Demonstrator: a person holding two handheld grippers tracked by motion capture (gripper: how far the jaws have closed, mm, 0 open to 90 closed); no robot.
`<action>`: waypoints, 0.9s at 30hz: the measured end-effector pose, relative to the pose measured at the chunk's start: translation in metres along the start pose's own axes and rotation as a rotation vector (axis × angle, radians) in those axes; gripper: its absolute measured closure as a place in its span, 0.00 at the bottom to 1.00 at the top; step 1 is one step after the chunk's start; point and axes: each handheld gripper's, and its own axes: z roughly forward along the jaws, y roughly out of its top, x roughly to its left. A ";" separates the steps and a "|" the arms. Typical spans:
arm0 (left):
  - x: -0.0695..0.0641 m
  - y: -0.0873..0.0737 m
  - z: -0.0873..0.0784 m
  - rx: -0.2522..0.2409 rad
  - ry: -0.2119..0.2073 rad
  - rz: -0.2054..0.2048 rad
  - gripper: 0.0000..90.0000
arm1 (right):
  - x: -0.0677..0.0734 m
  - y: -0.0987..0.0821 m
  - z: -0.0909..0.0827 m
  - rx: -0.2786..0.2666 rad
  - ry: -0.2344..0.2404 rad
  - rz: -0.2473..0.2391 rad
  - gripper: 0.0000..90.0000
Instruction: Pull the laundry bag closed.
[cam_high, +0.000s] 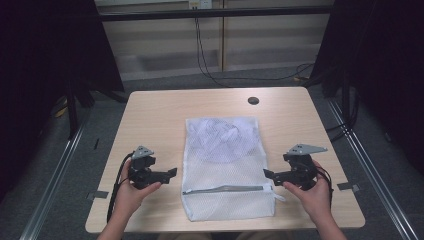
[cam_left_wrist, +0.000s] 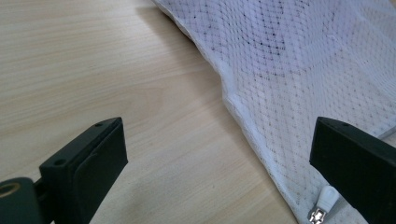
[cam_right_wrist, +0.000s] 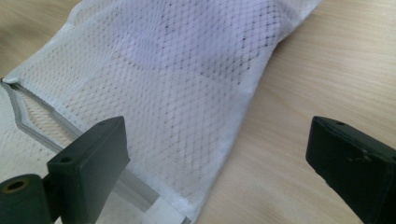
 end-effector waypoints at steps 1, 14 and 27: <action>0.000 0.000 0.000 0.001 -0.010 -0.006 0.04 | 0.002 0.001 0.001 0.002 0.004 -0.003 0.06; 0.000 -0.002 -0.002 0.015 -0.032 -0.012 0.04 | 0.023 0.011 0.014 0.025 0.034 -0.032 0.07; 0.006 -0.004 -0.007 0.026 -0.024 -0.035 0.04 | 0.056 0.024 0.039 0.066 0.105 -0.055 0.08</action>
